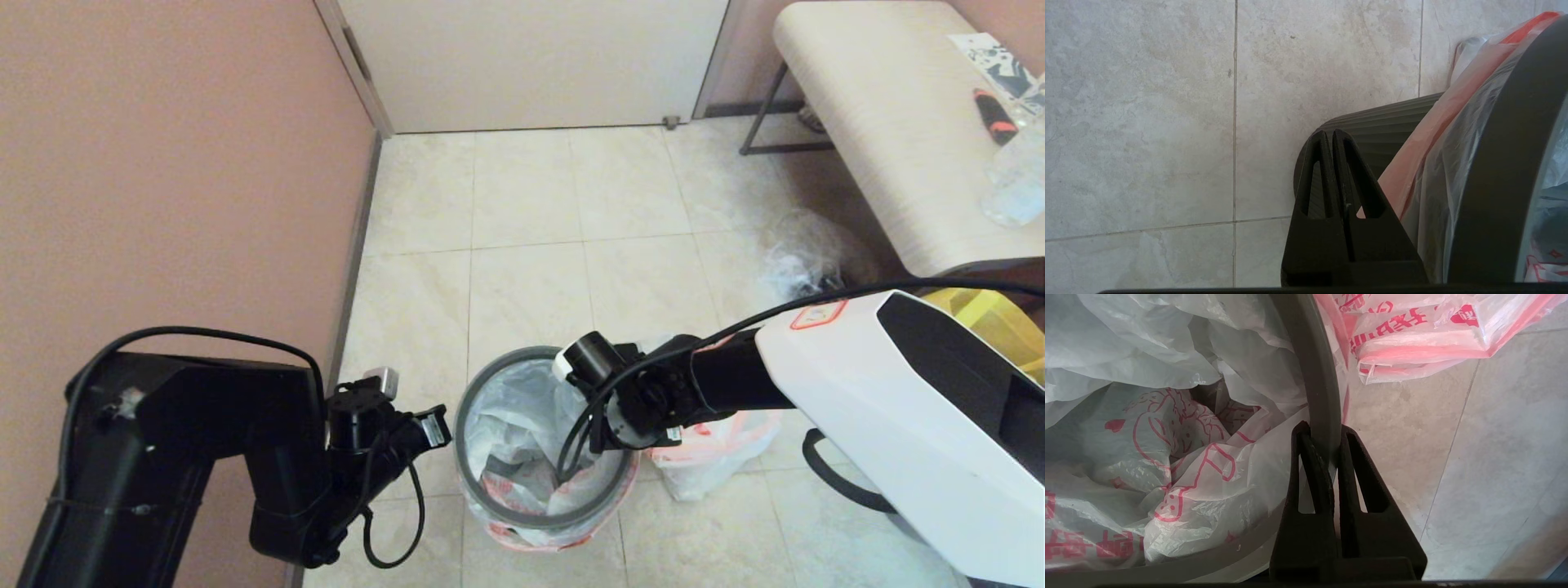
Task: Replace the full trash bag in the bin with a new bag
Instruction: Place the trash can ring on the trash can
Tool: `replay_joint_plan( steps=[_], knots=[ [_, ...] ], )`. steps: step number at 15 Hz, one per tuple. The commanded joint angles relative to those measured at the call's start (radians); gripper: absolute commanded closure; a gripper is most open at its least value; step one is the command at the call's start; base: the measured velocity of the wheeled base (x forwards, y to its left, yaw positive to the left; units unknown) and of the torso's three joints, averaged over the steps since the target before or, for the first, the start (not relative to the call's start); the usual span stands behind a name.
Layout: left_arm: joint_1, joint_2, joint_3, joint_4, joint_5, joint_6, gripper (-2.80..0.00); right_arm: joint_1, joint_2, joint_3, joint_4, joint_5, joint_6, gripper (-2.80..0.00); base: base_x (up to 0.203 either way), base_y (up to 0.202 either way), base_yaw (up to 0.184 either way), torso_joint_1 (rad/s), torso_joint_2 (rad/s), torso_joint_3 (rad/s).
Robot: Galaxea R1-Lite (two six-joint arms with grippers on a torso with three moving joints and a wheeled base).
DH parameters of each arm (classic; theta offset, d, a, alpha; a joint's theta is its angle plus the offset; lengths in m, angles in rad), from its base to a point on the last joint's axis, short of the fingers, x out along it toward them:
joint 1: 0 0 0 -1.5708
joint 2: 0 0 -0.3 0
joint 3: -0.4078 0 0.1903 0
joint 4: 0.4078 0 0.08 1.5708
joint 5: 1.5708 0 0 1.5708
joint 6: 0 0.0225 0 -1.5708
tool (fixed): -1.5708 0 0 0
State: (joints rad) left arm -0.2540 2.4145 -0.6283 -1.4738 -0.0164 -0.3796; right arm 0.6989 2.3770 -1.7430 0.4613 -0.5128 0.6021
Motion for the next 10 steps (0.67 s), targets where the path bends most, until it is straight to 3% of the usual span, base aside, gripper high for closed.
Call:
replay_joint_plan(
  steps=[1, 10],
  knots=[
    [-0.001, 0.002, 0.0, -0.008, 0.0, -0.002, 0.0, 0.001, 0.0, 0.0, 0.002, -0.003, 0.004, 0.0, 0.0, 0.0, 0.0, 0.0, 0.0, 0.0],
    [-0.001, 0.004, -0.002, -0.008, 0.0, -0.002, 0.0, -0.003, 0.085, -0.052, -0.006, -0.004, 0.002, 0.0, 0.0, 0.0, 0.0, 0.0, 0.0, 0.0]
  ],
)
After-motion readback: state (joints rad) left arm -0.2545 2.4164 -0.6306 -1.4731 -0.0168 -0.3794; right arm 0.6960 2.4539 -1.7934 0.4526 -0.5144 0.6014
